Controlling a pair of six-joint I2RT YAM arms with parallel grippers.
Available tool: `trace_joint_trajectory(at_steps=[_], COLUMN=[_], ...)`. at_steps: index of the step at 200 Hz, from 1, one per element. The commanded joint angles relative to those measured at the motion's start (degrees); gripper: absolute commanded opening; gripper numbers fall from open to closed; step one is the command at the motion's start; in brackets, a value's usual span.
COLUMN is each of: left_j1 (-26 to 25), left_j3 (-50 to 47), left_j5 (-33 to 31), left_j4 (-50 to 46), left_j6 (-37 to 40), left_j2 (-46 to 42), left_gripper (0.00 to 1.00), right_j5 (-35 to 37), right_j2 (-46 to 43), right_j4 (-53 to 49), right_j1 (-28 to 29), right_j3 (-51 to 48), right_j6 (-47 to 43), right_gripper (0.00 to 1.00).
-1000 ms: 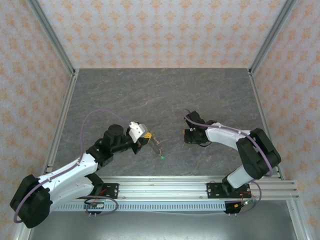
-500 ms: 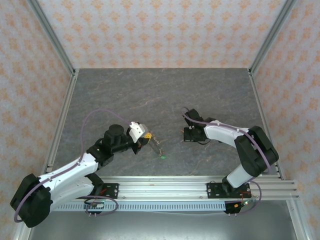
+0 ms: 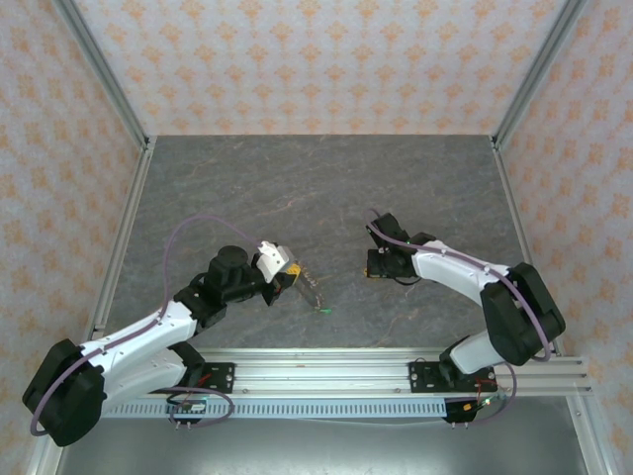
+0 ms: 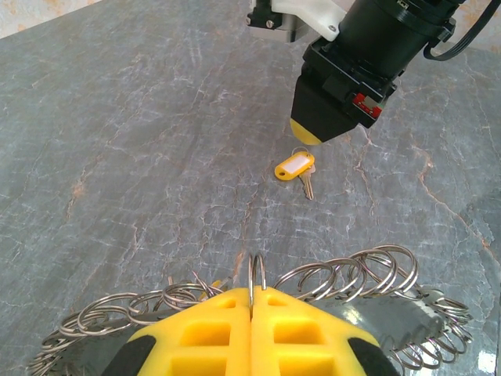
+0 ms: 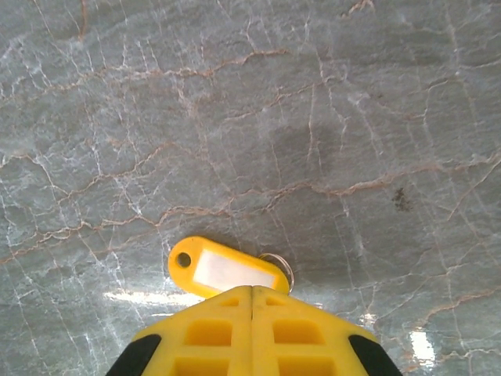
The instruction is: Put the keys on the keyring
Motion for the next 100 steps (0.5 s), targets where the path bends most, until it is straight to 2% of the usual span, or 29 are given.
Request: trace_joint_trajectory(at_steps=[1, 8, 29, 45, 100], left_j1=[-0.22, -0.31, -0.26, -0.26, -0.25], left_j3=[2.08, 2.10, 1.93, 1.57, 1.29], left_j5=[-0.12, -0.18, -0.44, -0.84, -0.87], left_j4=[1.73, 1.48, 0.72, 0.53, 0.12], left_j6=[-0.40, -0.40, -0.39, -0.31, -0.40], left_j2=[-0.26, -0.43, -1.38, -2.11, -2.66], left_gripper=[0.00, 0.00, 0.00, 0.00, 0.00], right_j5=[1.32, 2.58, 5.86, 6.82, 2.67], right_j2=[1.29, 1.44, 1.54, 1.87, 5.24], right_j4=[-1.61, -1.65, -1.55, -0.71, 0.81], right_j1=[0.26, 0.19, -0.04, -0.14, -0.15], right_j3=[0.28, 0.19, -0.36, -0.70, -0.08], right_j6=[-0.63, -0.41, 0.77, 1.39, 2.56], right_gripper=[0.07, 0.11, 0.13, 0.23, 0.22])
